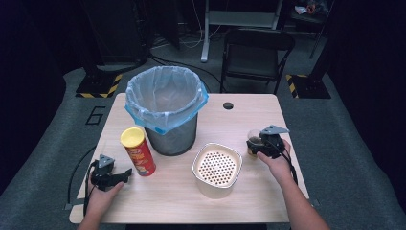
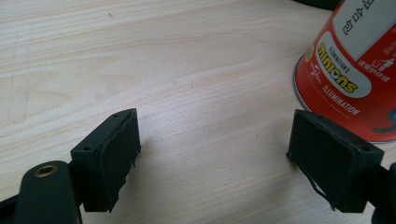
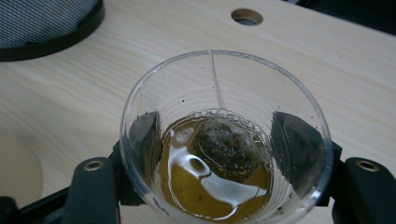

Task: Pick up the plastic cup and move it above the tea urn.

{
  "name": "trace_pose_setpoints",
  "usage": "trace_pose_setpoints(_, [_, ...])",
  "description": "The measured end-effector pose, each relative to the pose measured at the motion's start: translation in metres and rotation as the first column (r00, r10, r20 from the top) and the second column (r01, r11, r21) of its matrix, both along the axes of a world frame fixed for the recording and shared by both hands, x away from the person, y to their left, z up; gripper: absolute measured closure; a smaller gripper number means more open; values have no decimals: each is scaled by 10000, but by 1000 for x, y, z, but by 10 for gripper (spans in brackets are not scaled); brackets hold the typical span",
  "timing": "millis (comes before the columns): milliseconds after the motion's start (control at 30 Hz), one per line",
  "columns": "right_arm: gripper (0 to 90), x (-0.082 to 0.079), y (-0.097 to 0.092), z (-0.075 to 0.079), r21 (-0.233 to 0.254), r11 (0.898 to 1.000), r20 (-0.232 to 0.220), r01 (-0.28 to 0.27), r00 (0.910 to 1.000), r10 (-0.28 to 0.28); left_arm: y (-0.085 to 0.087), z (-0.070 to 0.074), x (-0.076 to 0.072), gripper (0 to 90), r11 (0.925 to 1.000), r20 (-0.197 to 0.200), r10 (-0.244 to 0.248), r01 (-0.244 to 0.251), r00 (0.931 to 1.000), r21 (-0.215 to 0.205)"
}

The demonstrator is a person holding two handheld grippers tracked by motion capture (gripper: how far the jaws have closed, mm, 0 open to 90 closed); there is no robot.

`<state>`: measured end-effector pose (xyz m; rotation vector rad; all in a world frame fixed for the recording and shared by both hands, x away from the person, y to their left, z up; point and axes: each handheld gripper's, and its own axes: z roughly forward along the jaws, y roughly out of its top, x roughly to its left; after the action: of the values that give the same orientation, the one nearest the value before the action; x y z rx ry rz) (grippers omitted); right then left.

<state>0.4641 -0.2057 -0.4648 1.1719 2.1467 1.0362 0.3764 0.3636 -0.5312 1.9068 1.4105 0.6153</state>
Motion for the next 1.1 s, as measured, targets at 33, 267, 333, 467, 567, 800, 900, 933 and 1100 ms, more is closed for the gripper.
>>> trace_pose_setpoints(33, [339, 0, 2, 5, -92, 9999, 71, -109, 9999, 110, 0, 0, 0, 164, 10000, 0, 3, -3, 10000, 2])
trace_pose_setpoints(267, [345, 1, 20, 42, 62, 9948, 462, -1018, 9938, 1014, 0, 0, 0, 164, 10000, -3, 1, -1, 10000, 6])
trace_pose_setpoints(333, [347, 1, 24, 49, 111, 9920, 545, -1260, 9906, 1253, 0, 0, 0, 164, 10000, -14, 5, -5, 10000, -9])
trace_pose_setpoints(467, [348, 0, 35, 63, 229, 9853, 631, -1691, 9839, 1674, 0, 0, 0, 164, 10000, -4, 7, -7, 10000, -6])
trace_pose_setpoints(567, [350, 1, 42, 69, 287, 9795, 736, -1992, 9777, 1966, 0, 0, 0, 164, 10000, -14, 5, -5, 10000, -8])
trace_pose_setpoints(800, [356, 4, 54, 78, 352, 9515, 991, -3055, 9485, 3008, 0, 0, 0, 165, 10000, -6, 5, -5, 10000, -6])
trace_pose_setpoints(900, [358, 5, 60, 80, 158, 9333, 1147, -3587, 9279, 3547, 0, 0, 0, 164, 10000, -19, 5, -5, 10000, -10])
trace_pose_setpoints(933, [358, 5, 60, 80, 158, 9333, 1147, -3587, 9279, 3547, 0, 0, 0, 164, 10000, -19, 5, -5, 10000, -10])
trace_pose_setpoints(1100, [360, 4, 65, 77, -350, 9154, 1243, -4011, 9071, 4022, 0, 0, 0, 164, 10000, -4, 7, -7, 10000, -8])
